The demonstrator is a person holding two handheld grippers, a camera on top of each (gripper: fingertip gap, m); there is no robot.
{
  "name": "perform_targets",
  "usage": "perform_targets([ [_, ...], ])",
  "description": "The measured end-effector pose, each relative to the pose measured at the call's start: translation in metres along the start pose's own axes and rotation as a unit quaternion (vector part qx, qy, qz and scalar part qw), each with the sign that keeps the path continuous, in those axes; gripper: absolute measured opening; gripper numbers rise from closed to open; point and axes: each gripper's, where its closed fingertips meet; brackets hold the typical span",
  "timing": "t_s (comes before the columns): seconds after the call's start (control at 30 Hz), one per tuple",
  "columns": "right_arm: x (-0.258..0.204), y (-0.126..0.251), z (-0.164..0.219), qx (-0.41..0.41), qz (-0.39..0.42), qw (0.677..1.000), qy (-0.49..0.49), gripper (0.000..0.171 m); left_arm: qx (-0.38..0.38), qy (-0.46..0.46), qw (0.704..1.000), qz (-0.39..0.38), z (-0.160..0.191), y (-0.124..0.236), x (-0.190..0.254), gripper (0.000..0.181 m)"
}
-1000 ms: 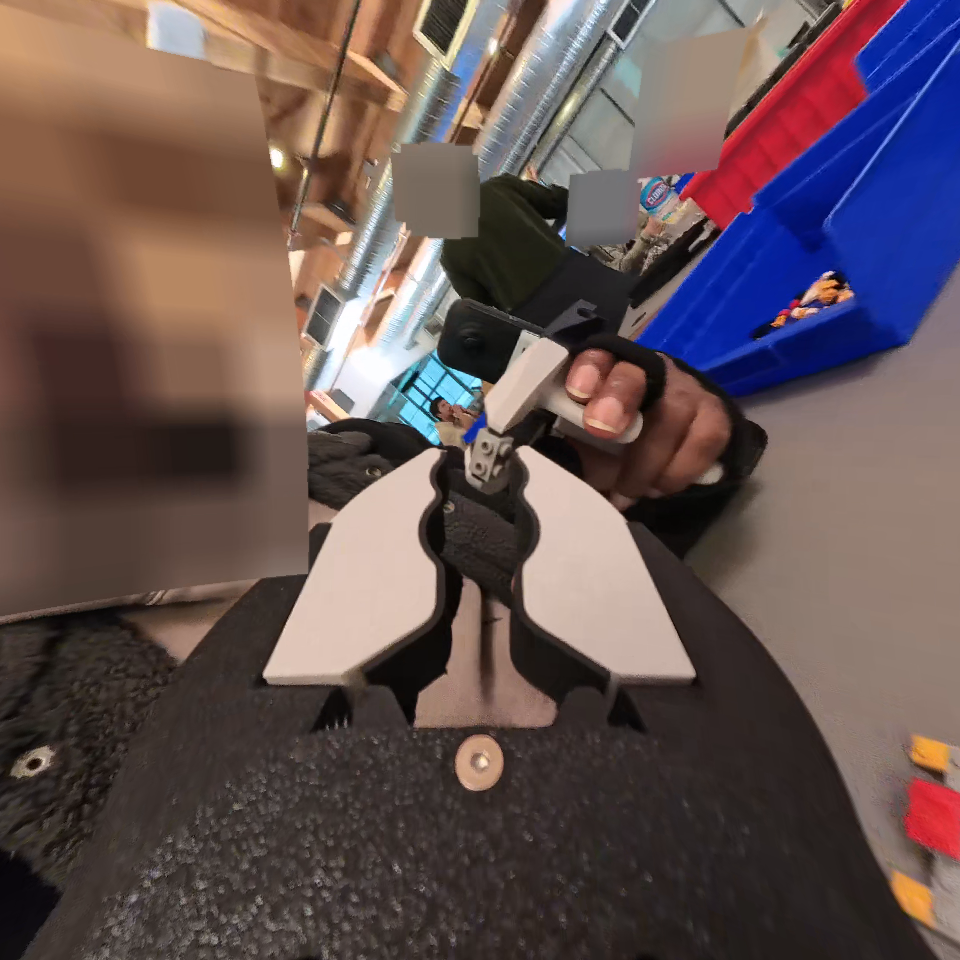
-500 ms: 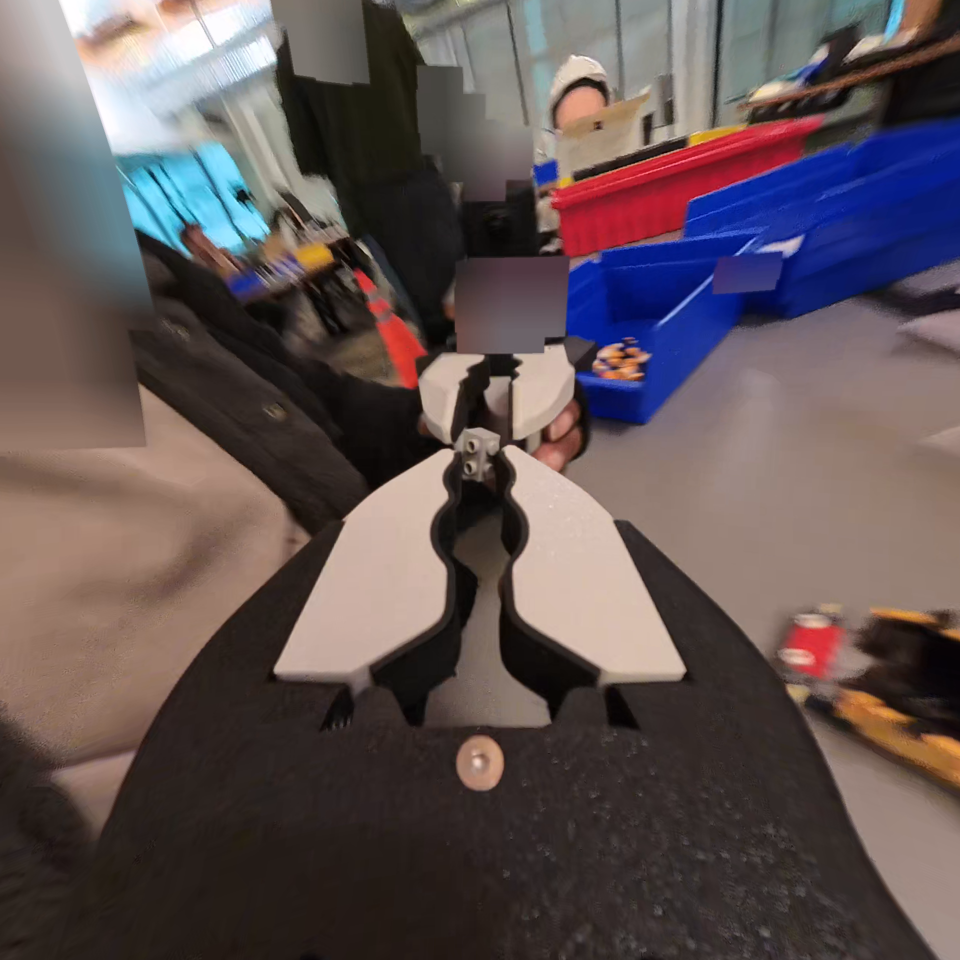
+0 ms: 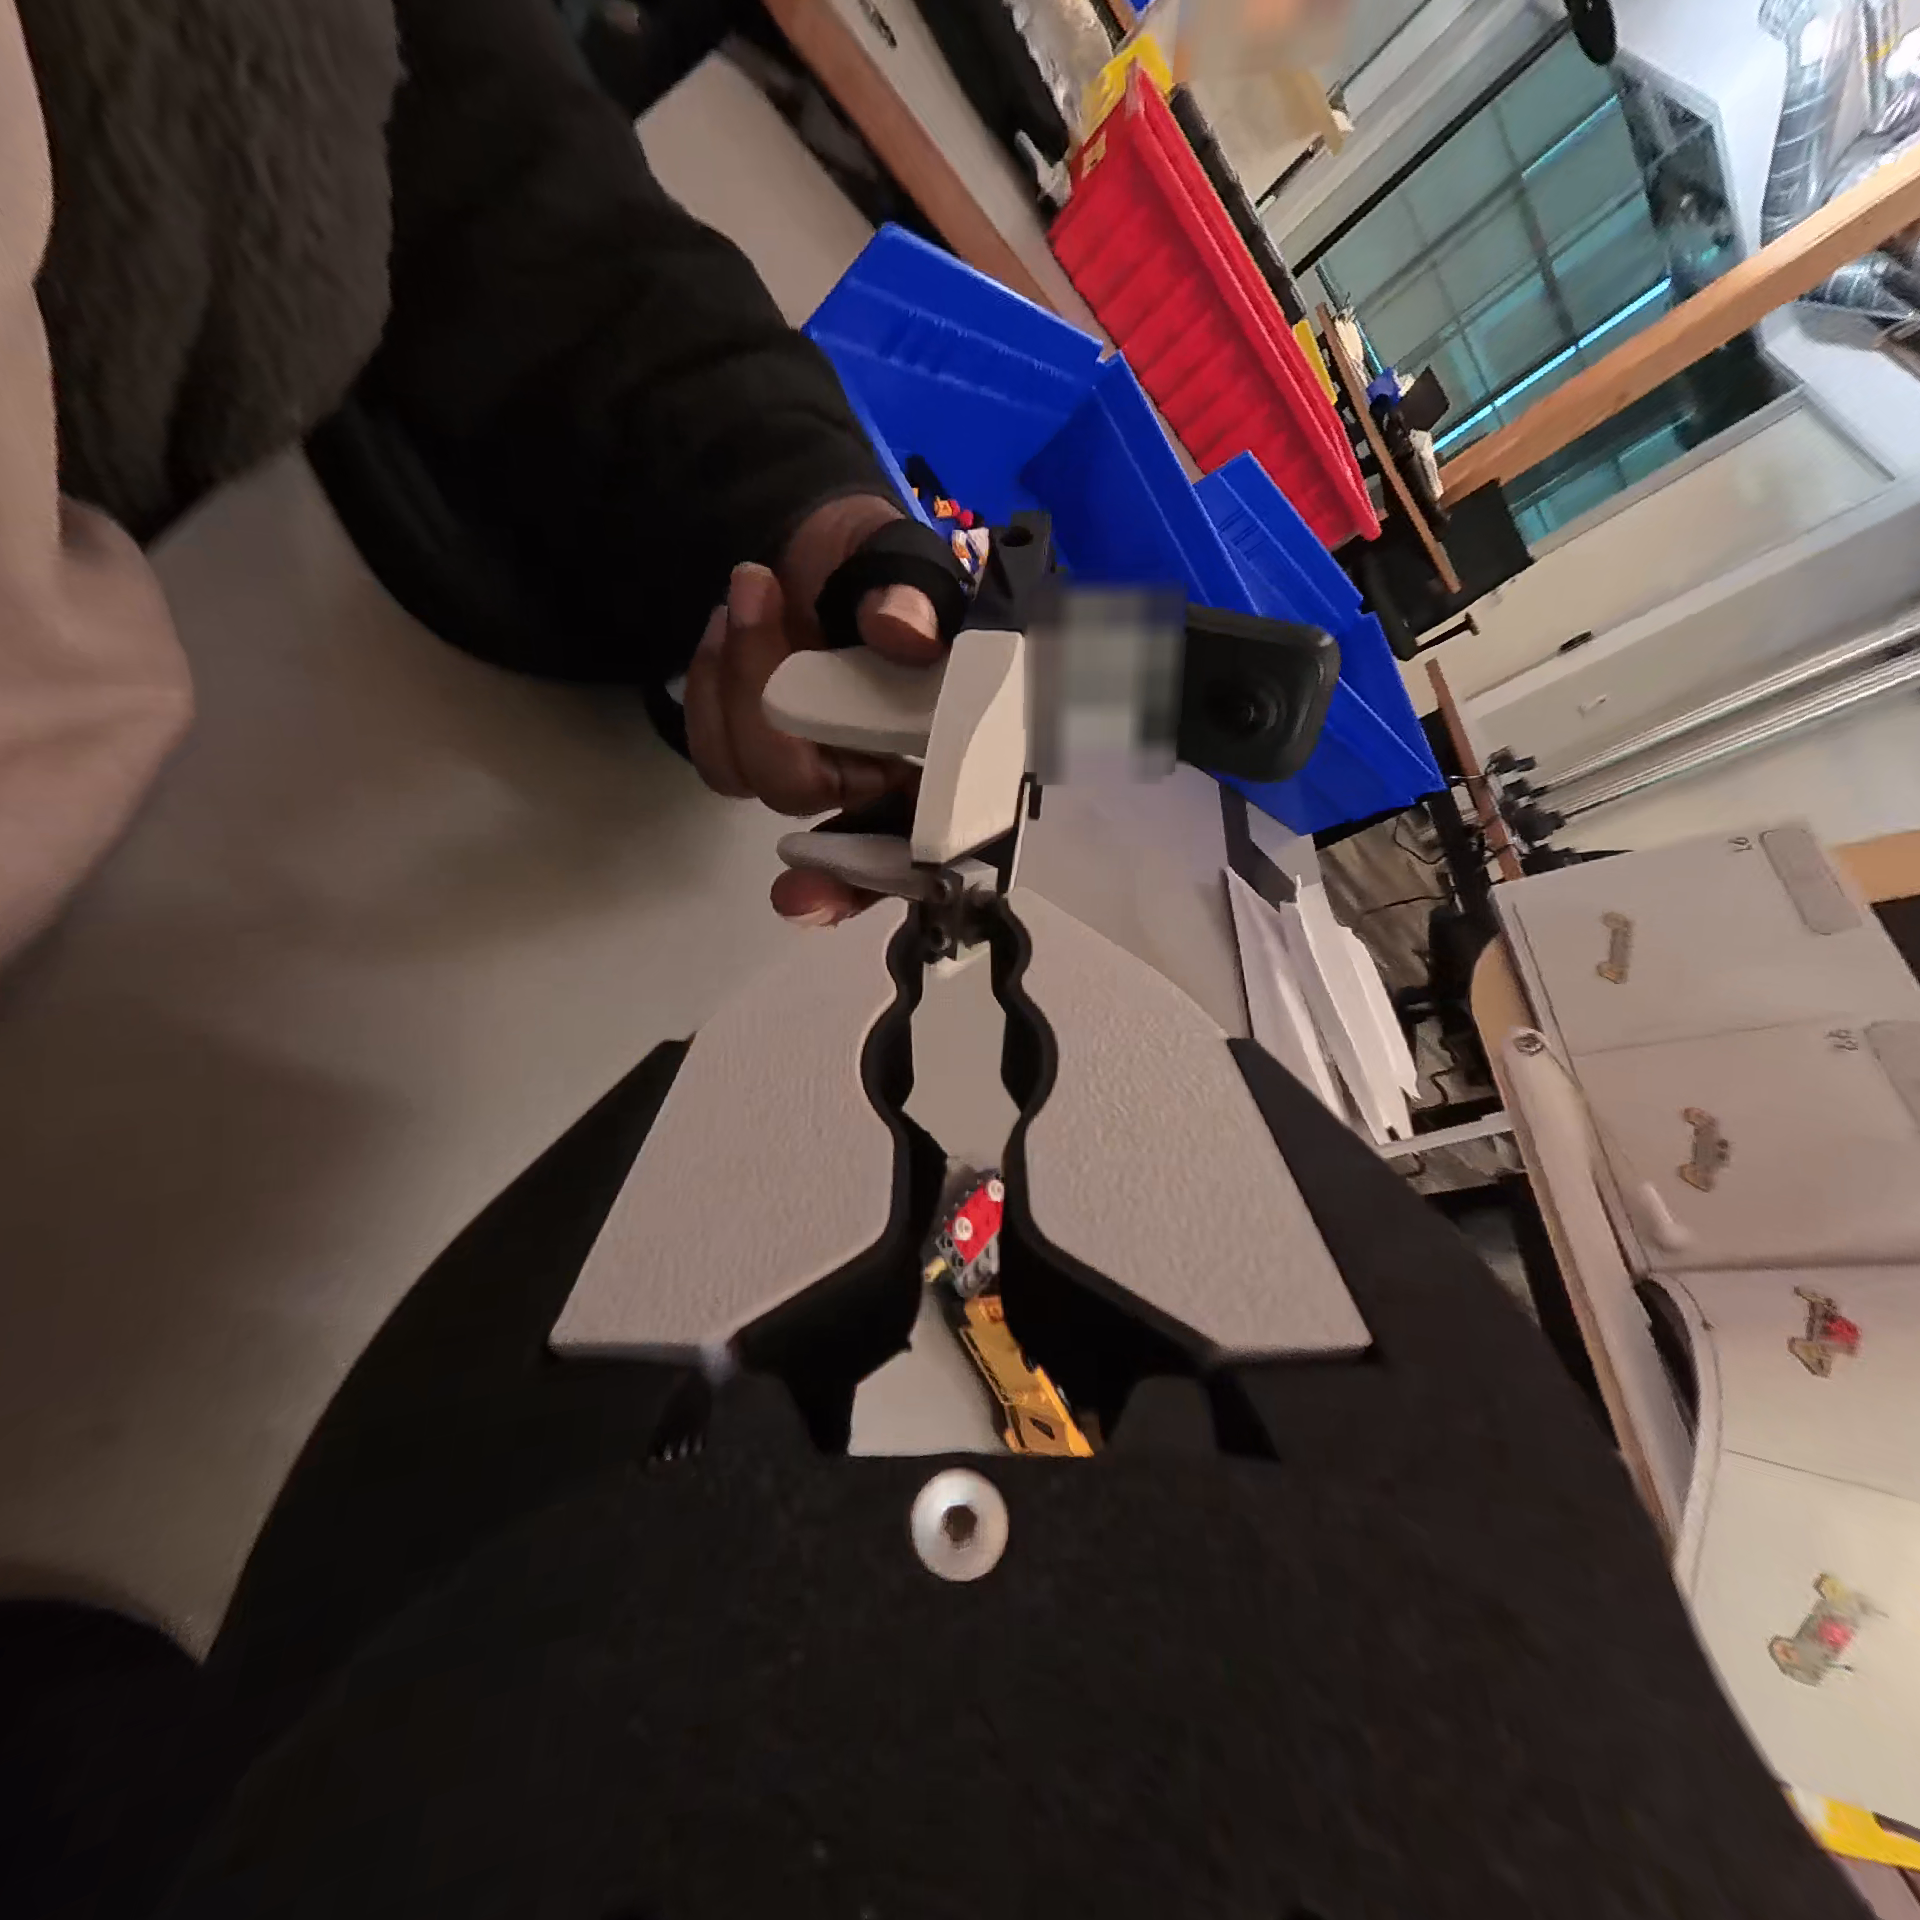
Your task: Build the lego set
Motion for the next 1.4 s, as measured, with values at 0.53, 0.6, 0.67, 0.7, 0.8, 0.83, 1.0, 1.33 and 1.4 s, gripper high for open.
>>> perform_targets([
  [0.53,0.018,-0.002,0.022,0.073,-0.091,0.770,-0.627,0.015,-0.068,-0.519,0.774,-0.357,-0.023,0.021,-0.042,0.017],
  [0.6,0.014,-0.008,0.029,0.051,-0.083,0.767,-0.635,0.014,-0.072,-0.545,0.748,-0.372,-0.025,0.022,-0.042,0.016],
  [0.67,0.013,-0.011,0.030,0.046,-0.081,0.763,-0.639,0.014,-0.085,-0.565,0.725,-0.384,-0.025,0.023,-0.044,0.016],
  [0.7,0.013,-0.013,0.032,0.041,-0.077,0.765,-0.638,0.013,-0.090,-0.573,0.717,-0.387,-0.024,0.023,-0.045,0.016],
  [0.8,0.014,-0.015,0.036,0.027,-0.065,0.767,-0.638,0.012,-0.102,-0.587,0.697,-0.399,-0.024,0.025,-0.048,0.016],
  [0.83,0.015,-0.016,0.036,0.026,-0.064,0.764,-0.642,0.012,-0.105,-0.594,0.689,-0.402,-0.025,0.026,-0.049,0.016],
  [1.0,0.018,-0.020,0.043,0.012,-0.038,0.760,-0.648,0.012,-0.124,-0.620,0.648,-0.424,-0.026,0.029,-0.053,0.016],
  [1.33,0.019,-0.024,0.048,-0.006,-0.029,0.771,-0.637,0.010,-0.147,-0.645,0.602,-0.446,-0.026,0.032,-0.058,0.016],
  [1.4,0.018,-0.025,0.049,-0.013,-0.027,0.777,-0.629,0.010,-0.148,-0.640,0.608,-0.445,-0.025,0.032,-0.060,0.016],
])
Point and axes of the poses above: each gripper's, where its closed fingertips meet, y back along the fingers, z out of its underside, x = y × z across the jaws, and after that the axes turned 2 degrees about x, right-handed
